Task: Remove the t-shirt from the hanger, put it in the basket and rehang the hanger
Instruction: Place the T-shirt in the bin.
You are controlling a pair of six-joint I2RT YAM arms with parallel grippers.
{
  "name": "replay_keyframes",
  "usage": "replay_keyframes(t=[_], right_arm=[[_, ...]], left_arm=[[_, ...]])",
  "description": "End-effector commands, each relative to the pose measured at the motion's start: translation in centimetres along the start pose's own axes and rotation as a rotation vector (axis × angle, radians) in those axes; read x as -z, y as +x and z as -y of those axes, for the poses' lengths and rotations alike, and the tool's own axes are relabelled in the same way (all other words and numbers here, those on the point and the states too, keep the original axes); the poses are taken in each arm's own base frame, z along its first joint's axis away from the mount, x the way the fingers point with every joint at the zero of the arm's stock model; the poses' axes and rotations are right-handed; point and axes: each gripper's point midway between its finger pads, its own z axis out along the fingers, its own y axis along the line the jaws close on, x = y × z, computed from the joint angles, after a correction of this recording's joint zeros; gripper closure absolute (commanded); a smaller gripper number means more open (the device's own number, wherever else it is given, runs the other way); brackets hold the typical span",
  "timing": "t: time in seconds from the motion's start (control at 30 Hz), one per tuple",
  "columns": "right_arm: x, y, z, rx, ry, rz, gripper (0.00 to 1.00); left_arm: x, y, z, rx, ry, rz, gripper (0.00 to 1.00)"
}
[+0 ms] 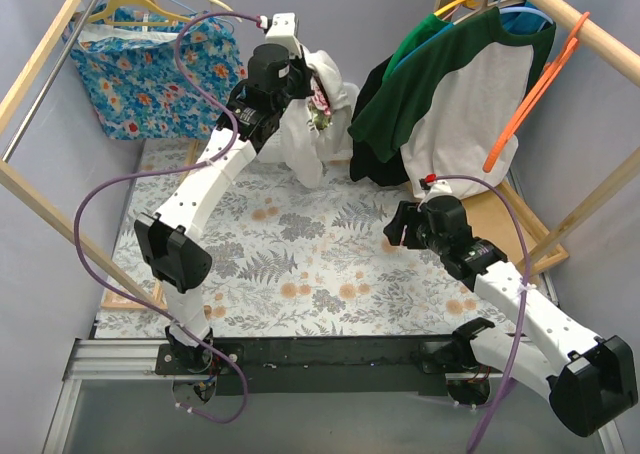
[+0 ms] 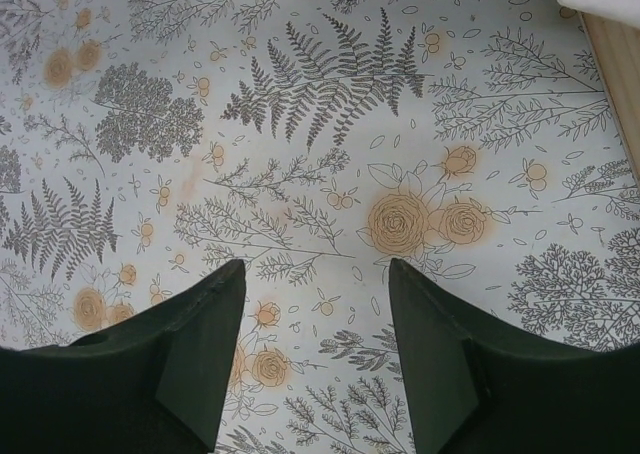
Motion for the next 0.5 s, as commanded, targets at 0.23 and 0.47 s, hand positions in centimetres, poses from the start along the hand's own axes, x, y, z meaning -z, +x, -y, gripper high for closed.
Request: replay_keyframes(t=[0.23,0.47], right_arm=[[-0.6,-3.4,-2.3,0.004,-0.073,0.089,0.35],[-1.5,-3.6,-2.9,0.027,-0.113,0.115,0.35]], left_arm=[[-2.7,-11.2,-3.5,-0.088,-0.106,0.423,1.0],[-5.7,-12.6,-6.4,-0.065,-0.085,0.576,1.0]])
